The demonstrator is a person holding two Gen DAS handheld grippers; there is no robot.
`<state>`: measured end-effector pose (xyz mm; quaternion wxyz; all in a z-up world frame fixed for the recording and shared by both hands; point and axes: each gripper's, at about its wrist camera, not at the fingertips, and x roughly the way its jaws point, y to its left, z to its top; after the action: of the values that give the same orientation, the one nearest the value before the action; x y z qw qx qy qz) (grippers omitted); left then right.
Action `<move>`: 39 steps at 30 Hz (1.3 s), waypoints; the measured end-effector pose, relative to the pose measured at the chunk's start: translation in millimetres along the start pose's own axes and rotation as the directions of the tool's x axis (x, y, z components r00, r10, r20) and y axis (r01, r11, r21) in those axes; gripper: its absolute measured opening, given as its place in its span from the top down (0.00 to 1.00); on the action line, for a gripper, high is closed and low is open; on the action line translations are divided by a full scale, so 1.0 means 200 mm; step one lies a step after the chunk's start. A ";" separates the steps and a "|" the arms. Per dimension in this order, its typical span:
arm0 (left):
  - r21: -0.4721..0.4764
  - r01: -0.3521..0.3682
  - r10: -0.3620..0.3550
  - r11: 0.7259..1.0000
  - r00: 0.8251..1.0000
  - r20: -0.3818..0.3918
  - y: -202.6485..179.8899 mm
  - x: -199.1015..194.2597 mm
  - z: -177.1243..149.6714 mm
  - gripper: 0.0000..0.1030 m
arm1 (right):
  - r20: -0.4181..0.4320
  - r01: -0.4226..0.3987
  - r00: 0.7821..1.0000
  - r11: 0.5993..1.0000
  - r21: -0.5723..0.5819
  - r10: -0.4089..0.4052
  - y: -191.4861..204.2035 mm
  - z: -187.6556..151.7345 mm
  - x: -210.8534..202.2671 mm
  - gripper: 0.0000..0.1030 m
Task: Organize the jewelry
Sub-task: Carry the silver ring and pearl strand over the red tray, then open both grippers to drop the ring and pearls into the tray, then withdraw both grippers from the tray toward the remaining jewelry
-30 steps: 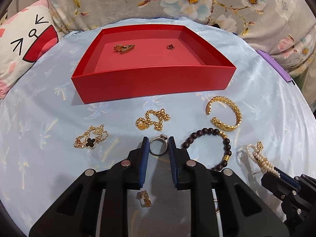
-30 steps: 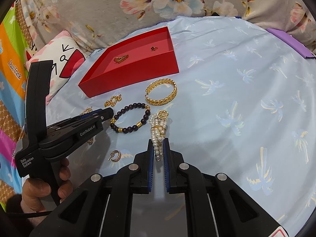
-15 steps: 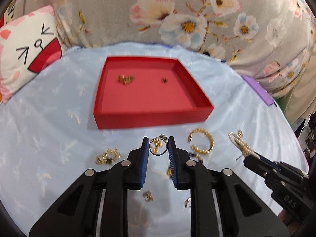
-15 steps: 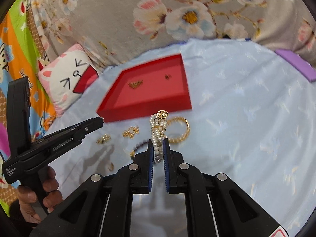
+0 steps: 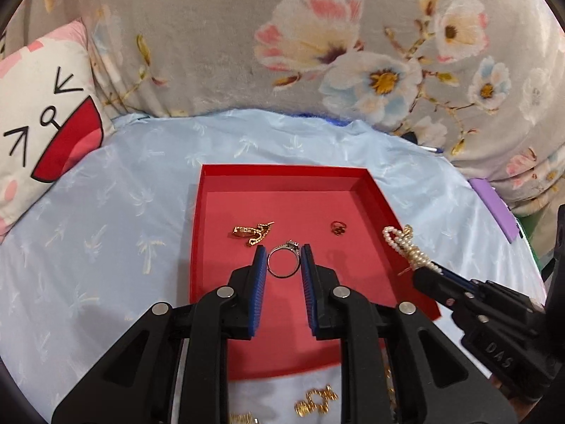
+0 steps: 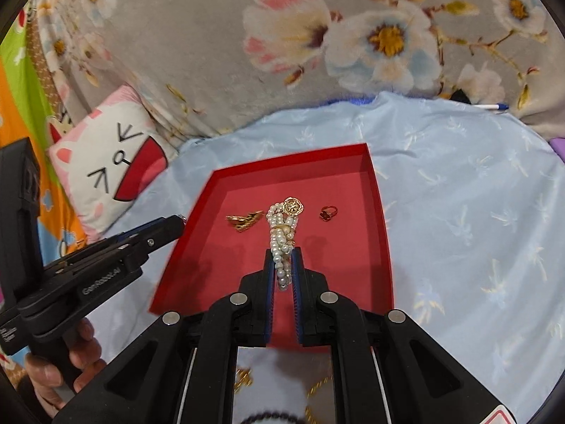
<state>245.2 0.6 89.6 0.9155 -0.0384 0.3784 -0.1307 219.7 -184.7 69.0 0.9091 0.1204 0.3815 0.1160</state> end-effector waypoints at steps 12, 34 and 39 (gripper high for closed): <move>-0.011 -0.032 0.031 0.999 0.995 -0.092 0.06 0.32 -0.02 0.81 | -0.082 0.066 0.995 0.998 0.022 -0.064 -0.09 0.01 0.34 0.91; -0.053 -0.065 0.067 0.997 0.997 0.042 0.08 -0.37 -0.39 0.25 | 0.053 0.017 0.998 1.000 0.025 -0.018 0.03 -0.45 -0.39 0.64; -0.057 -0.036 0.037 0.998 0.999 0.011 0.05 -0.45 -0.56 0.25 | 0.022 0.038 0.999 0.998 0.046 -0.039 0.01 -0.64 -0.48 0.64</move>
<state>106.8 37.3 69.5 0.9186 -0.0582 0.3772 -0.1031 61.4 -194.7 46.4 0.9126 0.1350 0.3758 0.0881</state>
